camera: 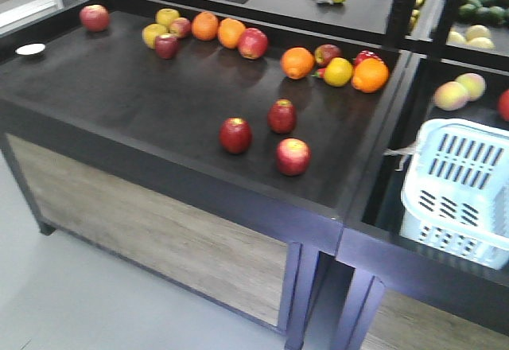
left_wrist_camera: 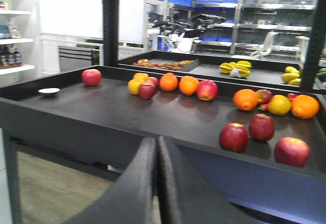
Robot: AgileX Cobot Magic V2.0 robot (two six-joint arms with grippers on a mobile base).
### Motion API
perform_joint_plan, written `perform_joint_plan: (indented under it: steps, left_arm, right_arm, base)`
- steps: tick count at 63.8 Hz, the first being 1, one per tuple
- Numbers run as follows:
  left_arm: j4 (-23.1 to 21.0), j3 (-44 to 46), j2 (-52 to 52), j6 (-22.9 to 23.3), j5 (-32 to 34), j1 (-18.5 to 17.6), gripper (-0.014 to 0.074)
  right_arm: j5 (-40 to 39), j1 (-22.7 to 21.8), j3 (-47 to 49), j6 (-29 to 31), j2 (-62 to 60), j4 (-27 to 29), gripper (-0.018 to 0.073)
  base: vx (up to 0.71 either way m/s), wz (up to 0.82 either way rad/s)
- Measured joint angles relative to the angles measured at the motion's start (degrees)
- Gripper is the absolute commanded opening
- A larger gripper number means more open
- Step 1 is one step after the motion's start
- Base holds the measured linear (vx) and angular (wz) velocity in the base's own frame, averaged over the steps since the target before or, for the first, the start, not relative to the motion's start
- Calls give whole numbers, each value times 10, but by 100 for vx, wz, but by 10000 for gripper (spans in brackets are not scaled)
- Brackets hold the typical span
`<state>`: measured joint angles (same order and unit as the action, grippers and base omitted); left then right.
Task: Pick three apples into basket with both arms
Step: 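Turn and drive the base up to the light-blue basket on the table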
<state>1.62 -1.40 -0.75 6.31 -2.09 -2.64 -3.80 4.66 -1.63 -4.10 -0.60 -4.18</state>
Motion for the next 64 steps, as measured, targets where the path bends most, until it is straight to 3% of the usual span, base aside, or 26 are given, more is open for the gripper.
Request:
perform_joint_plan:
  steps: [64]
  left_arm:
    - [0, 0, 0, 0, 0, 0, -6]
  right_arm:
    - [0, 0, 0, 0, 0, 0, -9]
  base:
    - [0, -31]
